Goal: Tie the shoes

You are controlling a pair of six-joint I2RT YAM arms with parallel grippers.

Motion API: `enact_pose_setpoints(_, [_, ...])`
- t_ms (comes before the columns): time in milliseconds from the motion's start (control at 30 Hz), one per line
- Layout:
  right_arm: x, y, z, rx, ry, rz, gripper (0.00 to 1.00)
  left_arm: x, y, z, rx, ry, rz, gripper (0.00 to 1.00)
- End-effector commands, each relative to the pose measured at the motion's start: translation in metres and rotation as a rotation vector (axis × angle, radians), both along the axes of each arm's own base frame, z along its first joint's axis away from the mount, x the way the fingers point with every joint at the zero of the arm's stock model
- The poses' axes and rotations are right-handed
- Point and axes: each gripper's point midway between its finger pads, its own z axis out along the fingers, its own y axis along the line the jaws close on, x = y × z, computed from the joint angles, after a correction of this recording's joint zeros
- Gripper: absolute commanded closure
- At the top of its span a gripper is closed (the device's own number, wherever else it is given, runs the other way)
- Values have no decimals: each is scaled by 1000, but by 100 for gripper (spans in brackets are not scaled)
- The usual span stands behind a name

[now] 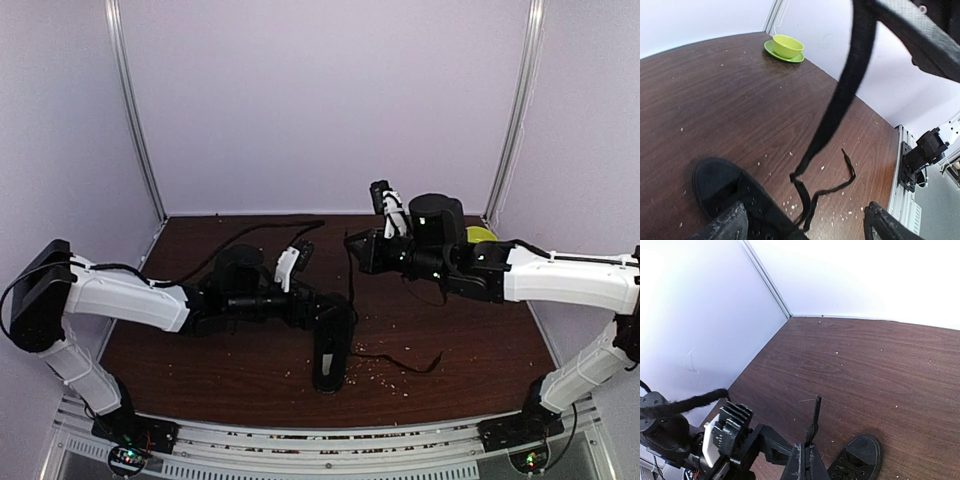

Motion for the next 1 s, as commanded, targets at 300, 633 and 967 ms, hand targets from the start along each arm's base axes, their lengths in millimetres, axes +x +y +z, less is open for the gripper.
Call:
enact_pose_setpoints(300, [-7,-34,32,156,-15,-110,100,12,-57,18,-67,-85,-111,44])
enact_pose_setpoints(633, [-13,-51,41,161,-22,-141,100,7,-72,8,-42,-50,-178,65])
enact_pose_setpoints(967, [-17,-61,40,169,-18,-162,100,7,-81,2,-2,-23,-207,89])
